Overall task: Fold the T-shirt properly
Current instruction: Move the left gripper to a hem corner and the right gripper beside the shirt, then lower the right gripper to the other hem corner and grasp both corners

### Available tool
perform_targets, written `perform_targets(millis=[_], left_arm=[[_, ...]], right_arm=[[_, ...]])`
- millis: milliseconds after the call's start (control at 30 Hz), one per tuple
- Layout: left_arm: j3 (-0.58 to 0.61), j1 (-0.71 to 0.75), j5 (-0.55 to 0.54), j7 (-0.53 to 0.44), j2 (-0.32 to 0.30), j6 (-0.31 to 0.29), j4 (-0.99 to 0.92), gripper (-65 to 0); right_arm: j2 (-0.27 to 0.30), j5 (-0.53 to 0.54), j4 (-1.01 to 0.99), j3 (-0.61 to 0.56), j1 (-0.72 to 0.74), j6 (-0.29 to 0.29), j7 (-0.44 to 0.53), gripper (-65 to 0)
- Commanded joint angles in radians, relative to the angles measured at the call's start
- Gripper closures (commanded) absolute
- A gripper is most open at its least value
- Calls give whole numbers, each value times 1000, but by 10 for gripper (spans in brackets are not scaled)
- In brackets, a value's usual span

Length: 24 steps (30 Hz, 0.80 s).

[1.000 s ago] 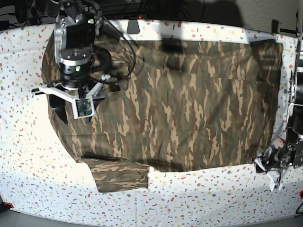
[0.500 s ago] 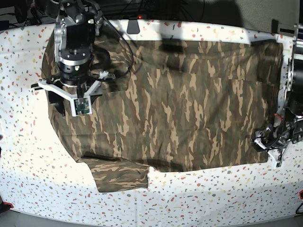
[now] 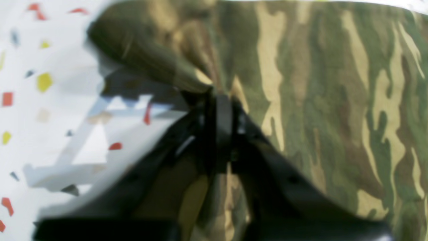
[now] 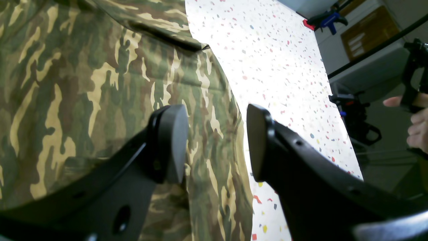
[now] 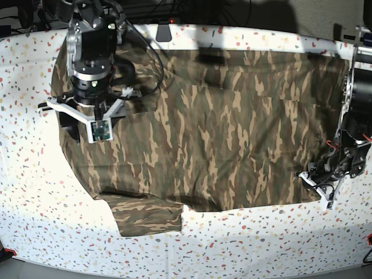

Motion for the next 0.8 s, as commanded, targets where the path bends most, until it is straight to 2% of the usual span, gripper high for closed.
perform_targets(millis=[0, 167, 267, 300, 333, 400, 533, 567, 600, 667, 700, 767], left_arm=[[0, -26, 2, 0, -15, -8, 17, 0], [0, -26, 3, -5, -37, -8, 28, 0], [0, -25, 3, -5, -45, -8, 28, 0], [0, -25, 3, -4, -48, -8, 28, 0], [0, -26, 3, -3, -50, -8, 28, 0], [0, -25, 3, 9, -51, -8, 28, 0], [0, -26, 2, 10, -50, -8, 28, 0], [0, -26, 2, 6, -50, -8, 28, 0], [0, -26, 2, 2, -50, -8, 28, 0], [0, -26, 2, -5, -50, -8, 28, 0], [0, -26, 2, -5, -50, -8, 28, 0], [0, -26, 2, -5, -50, -8, 28, 0]], right_arm=[[5, -25, 18, 5, 10, -11, 35, -291], [5, -19, 16, 9, 29, -11, 105, -274], [5, 36, -8, 35, 74, -11, 142, -130], [5, 71, -28, 50, 97, -11, 154, -98], [2, 101, -54, 64, 120, -11, 163, -95], [-14, 127, -126, 98, 172, -11, 168, -102], [-47, 185, -346, 171, 286, -8, 201, -244], [-47, 215, -411, 181, 319, 18, 201, -278], [-45, 244, -480, 188, 356, 76, 196, -303], [-45, 284, -631, 188, 439, 206, 160, -313], [-46, 291, -711, 188, 483, 245, 154, -313], [-47, 291, -867, 188, 571, 258, 163, -313]])
